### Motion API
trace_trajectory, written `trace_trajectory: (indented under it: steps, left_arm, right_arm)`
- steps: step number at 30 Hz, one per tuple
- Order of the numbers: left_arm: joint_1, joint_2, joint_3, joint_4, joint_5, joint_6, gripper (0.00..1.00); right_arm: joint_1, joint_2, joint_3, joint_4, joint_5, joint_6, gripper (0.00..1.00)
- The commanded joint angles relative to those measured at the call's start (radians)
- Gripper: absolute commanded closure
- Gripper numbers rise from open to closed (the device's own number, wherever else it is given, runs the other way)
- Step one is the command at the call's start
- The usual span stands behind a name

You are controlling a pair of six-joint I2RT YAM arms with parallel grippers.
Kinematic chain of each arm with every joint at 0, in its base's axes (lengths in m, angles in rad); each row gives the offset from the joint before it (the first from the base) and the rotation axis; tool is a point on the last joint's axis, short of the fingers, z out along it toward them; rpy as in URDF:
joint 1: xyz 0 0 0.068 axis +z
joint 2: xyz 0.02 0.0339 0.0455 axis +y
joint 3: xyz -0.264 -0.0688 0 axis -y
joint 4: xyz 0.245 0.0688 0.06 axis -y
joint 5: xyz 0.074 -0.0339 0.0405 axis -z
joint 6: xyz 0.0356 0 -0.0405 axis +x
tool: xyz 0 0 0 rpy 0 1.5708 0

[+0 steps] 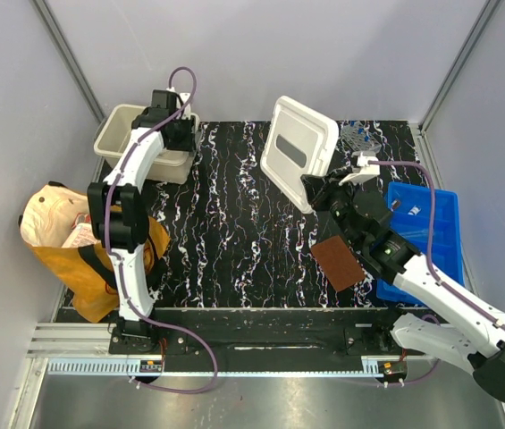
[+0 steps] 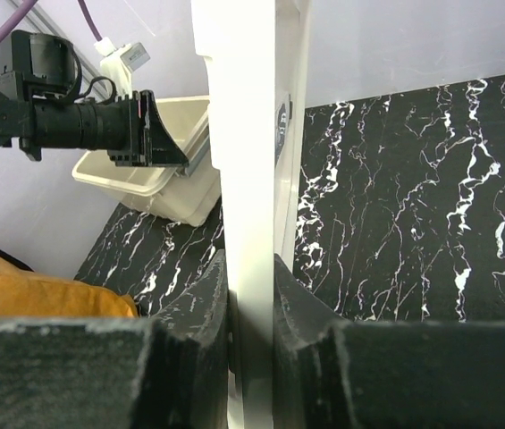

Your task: Organize the chemistry lab equipment

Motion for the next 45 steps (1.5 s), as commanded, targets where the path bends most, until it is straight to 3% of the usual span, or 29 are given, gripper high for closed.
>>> trace_trajectory:
  steps: [1, 10, 14, 17, 23, 29, 35, 45]
  left_arm:
    - [-0.04, -0.11, -0.072, 0.043, 0.067, -0.013, 0.67]
    - [-0.063, -0.168, -0.118, 0.059, 0.12, -0.047, 0.67]
    - [-0.062, -0.215, -0.07, 0.034, 0.122, -0.067, 0.51]
    - [-0.053, -0.254, 0.002, -0.007, 0.046, -0.097, 0.4]
    - [0.019, -0.327, 0.121, -0.099, -0.071, -0.224, 0.39]
    - [0.059, -0.461, 0.043, -0.075, -0.162, -0.248, 0.37]
    - [0.107, -0.53, -0.085, -0.053, -0.185, -0.249, 0.36]
    - [0.234, -0.495, -0.237, 0.022, -0.041, -0.287, 0.38]
  right_arm:
    - [0.002, 0.034, 0.096, 0.124, 0.032, -0.017, 1.0]
    - [-0.006, 0.14, 0.128, 0.22, 0.009, 0.023, 1.0]
    - [-0.014, 0.252, 0.183, 0.276, -0.04, 0.086, 1.0]
    - [-0.015, 0.335, 0.266, 0.308, -0.088, 0.115, 1.0]
    - [-0.017, 0.493, 0.412, 0.323, -0.148, 0.207, 1.0]
    - [-0.037, 0.71, 0.507, 0.523, -0.296, 0.348, 1.0]
    - [-0.038, 0.951, 0.727, 0.555, -0.433, 0.515, 1.0]
    - [-0.04, 1.326, 1.076, 0.502, -0.522, 0.766, 0.96]
